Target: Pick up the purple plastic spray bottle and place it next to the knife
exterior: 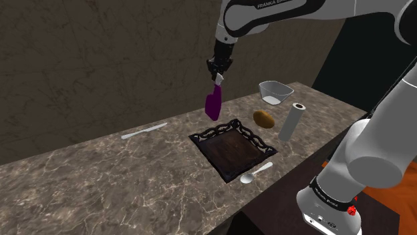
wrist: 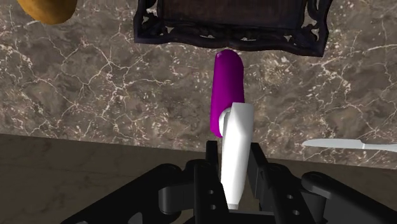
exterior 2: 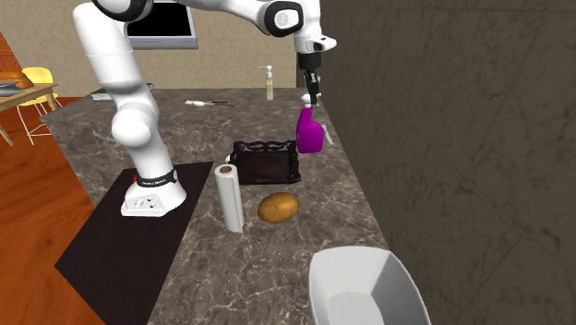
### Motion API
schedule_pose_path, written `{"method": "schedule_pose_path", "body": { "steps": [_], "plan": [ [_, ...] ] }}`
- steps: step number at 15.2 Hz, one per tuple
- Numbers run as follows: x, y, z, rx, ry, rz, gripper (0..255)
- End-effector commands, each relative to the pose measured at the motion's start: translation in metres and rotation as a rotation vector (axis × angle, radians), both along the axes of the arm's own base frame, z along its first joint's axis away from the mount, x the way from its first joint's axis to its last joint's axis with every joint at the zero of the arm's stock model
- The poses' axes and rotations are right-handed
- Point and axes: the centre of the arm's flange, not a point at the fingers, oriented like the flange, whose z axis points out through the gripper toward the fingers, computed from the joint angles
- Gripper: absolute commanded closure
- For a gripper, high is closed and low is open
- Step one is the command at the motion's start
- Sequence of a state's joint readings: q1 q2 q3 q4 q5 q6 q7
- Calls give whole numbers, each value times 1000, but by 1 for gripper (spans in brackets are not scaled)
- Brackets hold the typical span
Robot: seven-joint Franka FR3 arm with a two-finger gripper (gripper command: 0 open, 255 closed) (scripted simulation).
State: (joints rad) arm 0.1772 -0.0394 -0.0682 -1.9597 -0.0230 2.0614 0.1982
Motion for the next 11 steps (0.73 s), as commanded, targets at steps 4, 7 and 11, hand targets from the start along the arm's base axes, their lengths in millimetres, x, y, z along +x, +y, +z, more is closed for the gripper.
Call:
{"method": "schedule_pose_path", "body": {
  "steps": [4, 7, 11],
  "plan": [
    [-2, 66, 1, 0, 0, -2, 255],
    [-3, 105, 1, 0, 0, -2, 255],
    [-5, 158, 2, 0, 0, -2, 255]
  ]
}}
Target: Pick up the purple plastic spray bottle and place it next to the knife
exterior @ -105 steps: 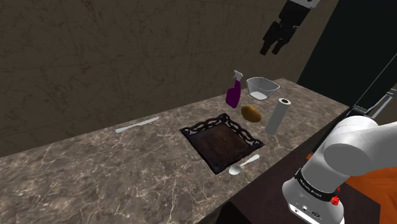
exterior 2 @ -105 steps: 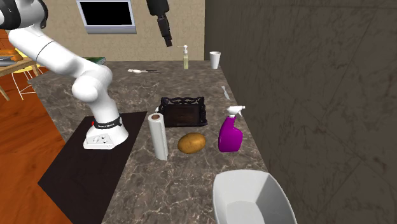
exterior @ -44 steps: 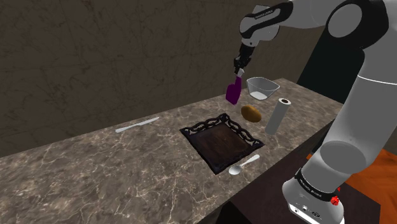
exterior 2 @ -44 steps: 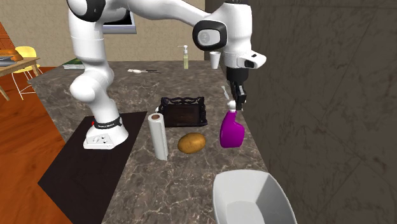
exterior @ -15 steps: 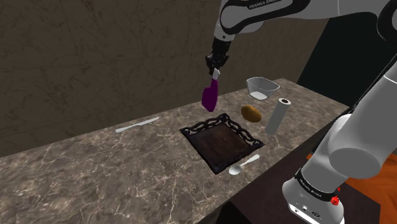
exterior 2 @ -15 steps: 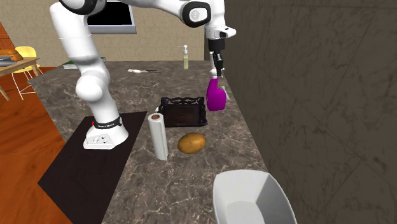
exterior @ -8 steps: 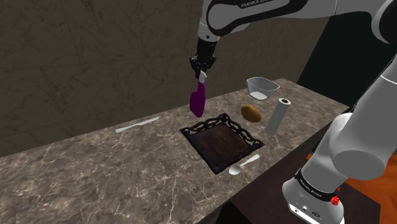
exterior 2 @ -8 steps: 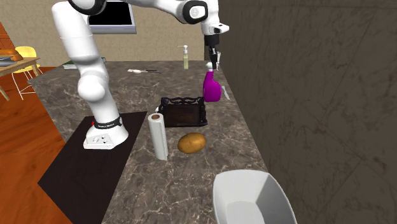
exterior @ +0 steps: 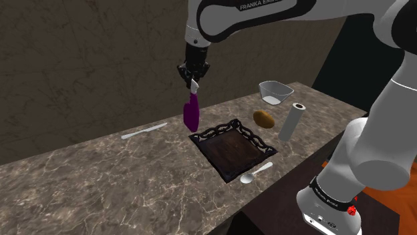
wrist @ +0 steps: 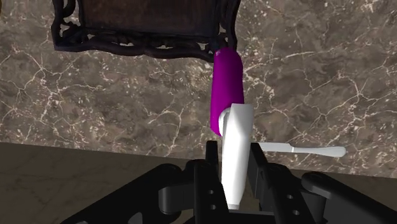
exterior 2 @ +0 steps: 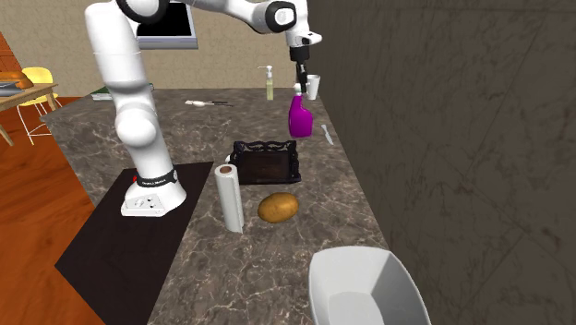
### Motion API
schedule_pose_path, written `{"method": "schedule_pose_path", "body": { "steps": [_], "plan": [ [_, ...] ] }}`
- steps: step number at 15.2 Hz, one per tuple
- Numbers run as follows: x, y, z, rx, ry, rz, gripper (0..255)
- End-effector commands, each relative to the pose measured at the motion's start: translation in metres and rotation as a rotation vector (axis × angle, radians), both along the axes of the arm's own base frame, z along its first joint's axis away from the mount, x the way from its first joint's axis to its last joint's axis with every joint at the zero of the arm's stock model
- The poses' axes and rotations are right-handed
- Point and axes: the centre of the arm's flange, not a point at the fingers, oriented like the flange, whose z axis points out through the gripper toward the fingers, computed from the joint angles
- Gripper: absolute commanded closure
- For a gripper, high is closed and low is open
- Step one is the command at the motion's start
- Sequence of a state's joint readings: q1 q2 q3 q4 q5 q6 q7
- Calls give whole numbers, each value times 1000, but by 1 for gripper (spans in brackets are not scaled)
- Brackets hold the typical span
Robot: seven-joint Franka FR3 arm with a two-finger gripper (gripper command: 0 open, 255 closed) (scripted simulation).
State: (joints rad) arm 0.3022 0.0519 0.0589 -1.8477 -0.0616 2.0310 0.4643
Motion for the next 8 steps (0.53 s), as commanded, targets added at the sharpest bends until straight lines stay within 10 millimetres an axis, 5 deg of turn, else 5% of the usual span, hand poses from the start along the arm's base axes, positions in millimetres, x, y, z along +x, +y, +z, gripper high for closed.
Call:
{"method": "schedule_pose_path", "body": {
  "steps": [1, 8],
  "plan": [
    [-1, 26, 2, 0, 0, -2, 255],
    [-5, 118, 2, 0, 0, -2, 255]
  ]
}}
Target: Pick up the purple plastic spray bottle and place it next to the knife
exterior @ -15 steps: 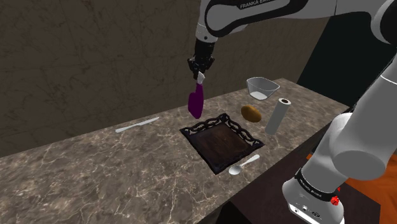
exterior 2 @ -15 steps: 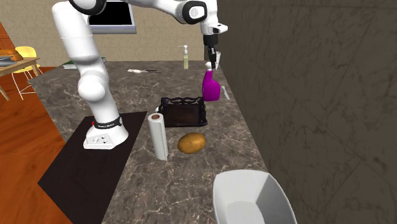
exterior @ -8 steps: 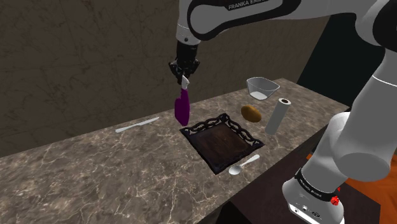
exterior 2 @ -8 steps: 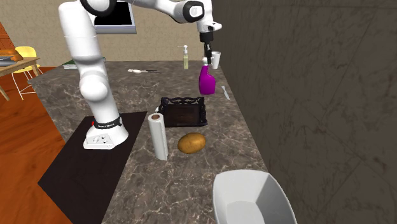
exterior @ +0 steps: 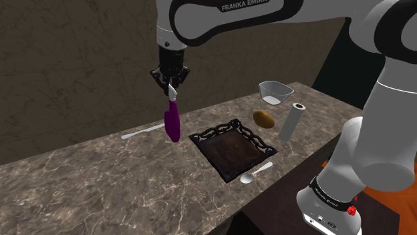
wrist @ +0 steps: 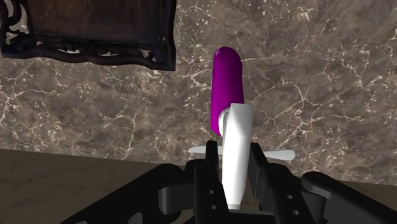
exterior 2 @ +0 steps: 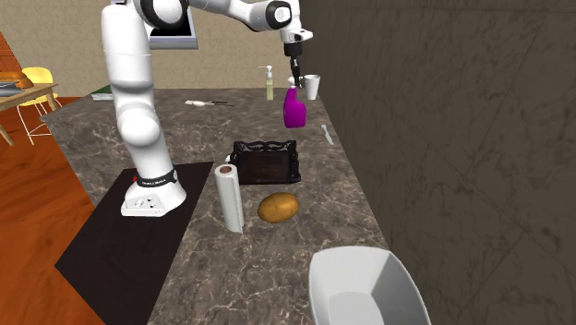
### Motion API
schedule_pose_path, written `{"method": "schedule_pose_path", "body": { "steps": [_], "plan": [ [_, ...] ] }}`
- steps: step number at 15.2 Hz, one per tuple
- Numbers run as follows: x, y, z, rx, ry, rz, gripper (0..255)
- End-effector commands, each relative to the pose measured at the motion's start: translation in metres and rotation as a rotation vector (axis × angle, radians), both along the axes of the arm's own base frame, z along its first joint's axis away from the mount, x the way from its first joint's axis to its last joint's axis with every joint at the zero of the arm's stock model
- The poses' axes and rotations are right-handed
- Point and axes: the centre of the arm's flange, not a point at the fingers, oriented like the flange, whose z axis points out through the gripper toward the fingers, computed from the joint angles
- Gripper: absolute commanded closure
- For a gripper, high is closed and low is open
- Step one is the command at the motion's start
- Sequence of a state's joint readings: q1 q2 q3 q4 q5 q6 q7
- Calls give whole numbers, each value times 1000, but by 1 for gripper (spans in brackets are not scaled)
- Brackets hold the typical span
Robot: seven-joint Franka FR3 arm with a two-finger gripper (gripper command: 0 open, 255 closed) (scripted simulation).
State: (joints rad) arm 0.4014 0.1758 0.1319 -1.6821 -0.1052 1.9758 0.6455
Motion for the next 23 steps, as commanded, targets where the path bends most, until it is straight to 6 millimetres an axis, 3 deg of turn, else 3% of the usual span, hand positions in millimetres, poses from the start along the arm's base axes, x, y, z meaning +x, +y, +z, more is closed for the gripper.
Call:
{"method": "schedule_pose_path", "body": {
  "steps": [1, 6, 18, 23],
  "plan": [
    [1, 27, 1, 1, -1, -2, 255],
    [-2, 90, 1, 1, -1, -2, 255],
    [-2, 90, -65, 1, -1, -2, 255],
    [-2, 90, -65, 1, -1, -2, 255]
  ]
}}
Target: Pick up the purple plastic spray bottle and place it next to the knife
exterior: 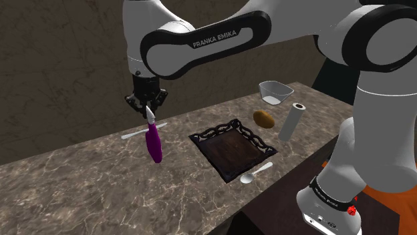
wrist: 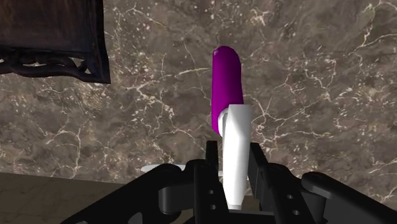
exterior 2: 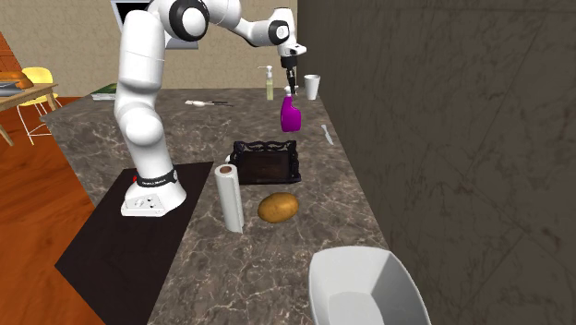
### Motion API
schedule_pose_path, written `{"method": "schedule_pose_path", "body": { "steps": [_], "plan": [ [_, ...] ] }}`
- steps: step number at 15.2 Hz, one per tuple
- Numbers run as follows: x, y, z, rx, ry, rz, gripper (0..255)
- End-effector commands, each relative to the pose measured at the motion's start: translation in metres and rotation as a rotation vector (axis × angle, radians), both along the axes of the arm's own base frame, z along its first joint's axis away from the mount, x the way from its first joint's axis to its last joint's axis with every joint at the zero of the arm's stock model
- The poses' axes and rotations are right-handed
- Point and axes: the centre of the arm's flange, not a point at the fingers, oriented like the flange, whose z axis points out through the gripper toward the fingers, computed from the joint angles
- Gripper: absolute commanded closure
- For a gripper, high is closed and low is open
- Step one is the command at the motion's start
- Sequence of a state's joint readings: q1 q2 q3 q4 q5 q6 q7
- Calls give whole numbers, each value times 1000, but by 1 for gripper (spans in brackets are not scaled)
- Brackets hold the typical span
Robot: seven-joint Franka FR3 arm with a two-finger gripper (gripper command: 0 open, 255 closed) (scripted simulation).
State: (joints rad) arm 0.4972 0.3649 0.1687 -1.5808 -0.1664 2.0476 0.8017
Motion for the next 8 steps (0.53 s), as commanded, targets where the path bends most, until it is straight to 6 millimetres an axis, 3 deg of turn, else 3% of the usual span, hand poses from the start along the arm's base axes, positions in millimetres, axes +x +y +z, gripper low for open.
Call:
{"method": "schedule_pose_path", "body": {
  "steps": [1, 3, 4, 8],
  "plan": [
    [0, 0, 0, 0, 0, 0, 255],
    [0, 0, 0, 0, 0, 0, 255],
    [0, 0, 0, 0, 0, 0, 0],
    [0, 0, 0, 0, 0, 0, 0]
  ]
}}
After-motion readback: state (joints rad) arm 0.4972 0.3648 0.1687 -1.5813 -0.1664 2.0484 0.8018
